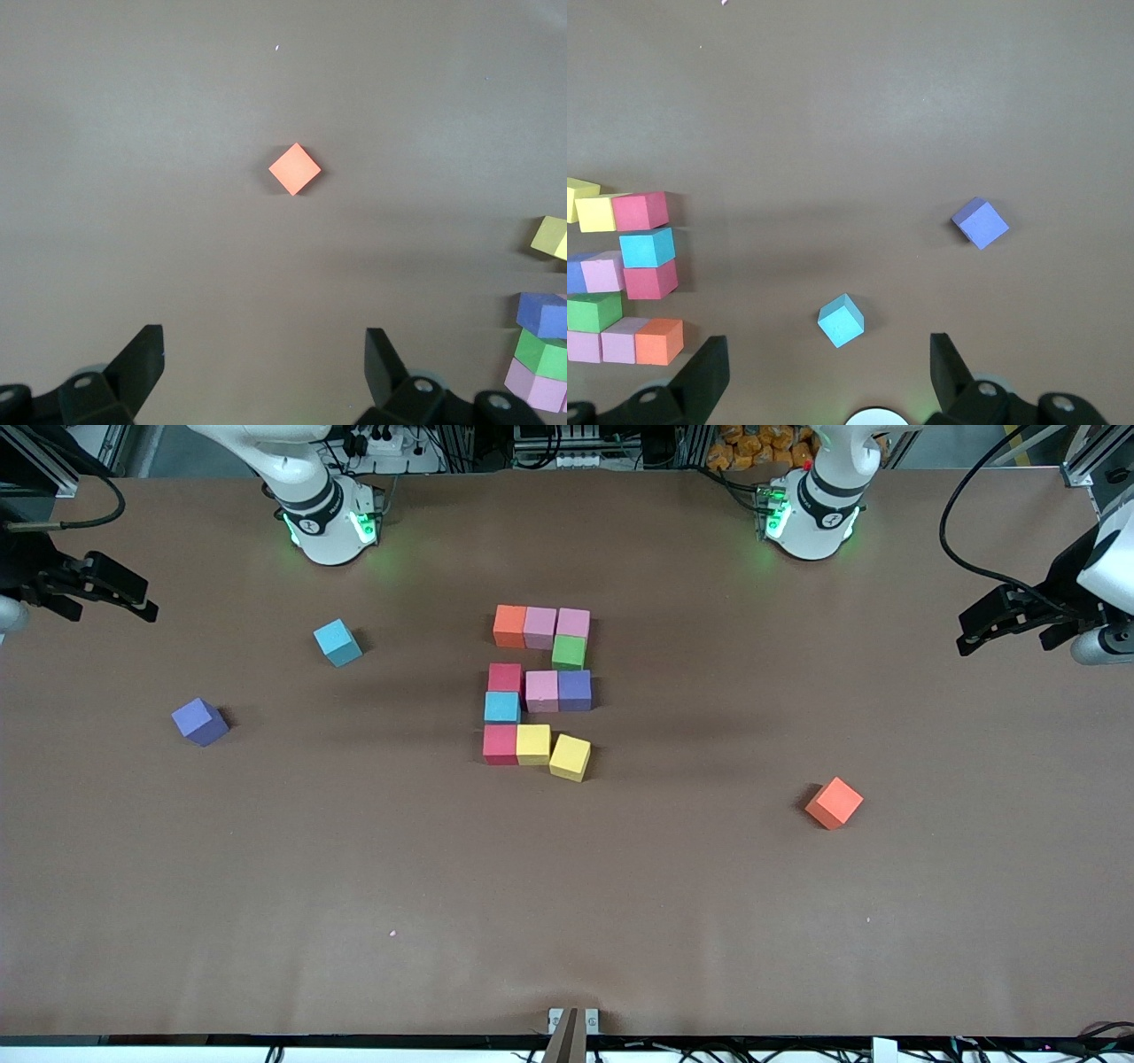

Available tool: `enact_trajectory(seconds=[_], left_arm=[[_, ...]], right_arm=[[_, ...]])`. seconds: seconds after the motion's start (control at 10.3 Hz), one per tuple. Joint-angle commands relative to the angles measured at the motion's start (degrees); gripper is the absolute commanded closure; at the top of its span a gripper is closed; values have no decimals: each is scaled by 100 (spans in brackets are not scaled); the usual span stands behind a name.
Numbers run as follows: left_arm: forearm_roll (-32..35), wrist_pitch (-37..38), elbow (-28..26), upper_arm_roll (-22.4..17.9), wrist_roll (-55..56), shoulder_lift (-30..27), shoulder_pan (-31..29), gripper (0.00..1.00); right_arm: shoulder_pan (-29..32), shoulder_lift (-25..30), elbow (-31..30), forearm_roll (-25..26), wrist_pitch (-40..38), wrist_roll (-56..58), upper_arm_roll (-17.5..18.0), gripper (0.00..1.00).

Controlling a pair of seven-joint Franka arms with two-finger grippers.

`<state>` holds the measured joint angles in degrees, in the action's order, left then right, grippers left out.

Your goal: Form number 2 with 11 blocks

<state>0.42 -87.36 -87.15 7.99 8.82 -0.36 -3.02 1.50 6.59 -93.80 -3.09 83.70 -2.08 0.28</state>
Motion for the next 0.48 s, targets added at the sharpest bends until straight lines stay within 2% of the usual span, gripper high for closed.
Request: enact_trajectory(seconds=[0.0, 0.39], left_arm=[[-148, 87, 102, 18, -109, 18, -32, 0], [-148, 87, 102, 18, -109, 18, -32, 0]], right_arm=[[-229, 62, -59, 10, -38, -100, -221, 0], [-185, 27, -51, 1, -29, -100, -204, 0]])
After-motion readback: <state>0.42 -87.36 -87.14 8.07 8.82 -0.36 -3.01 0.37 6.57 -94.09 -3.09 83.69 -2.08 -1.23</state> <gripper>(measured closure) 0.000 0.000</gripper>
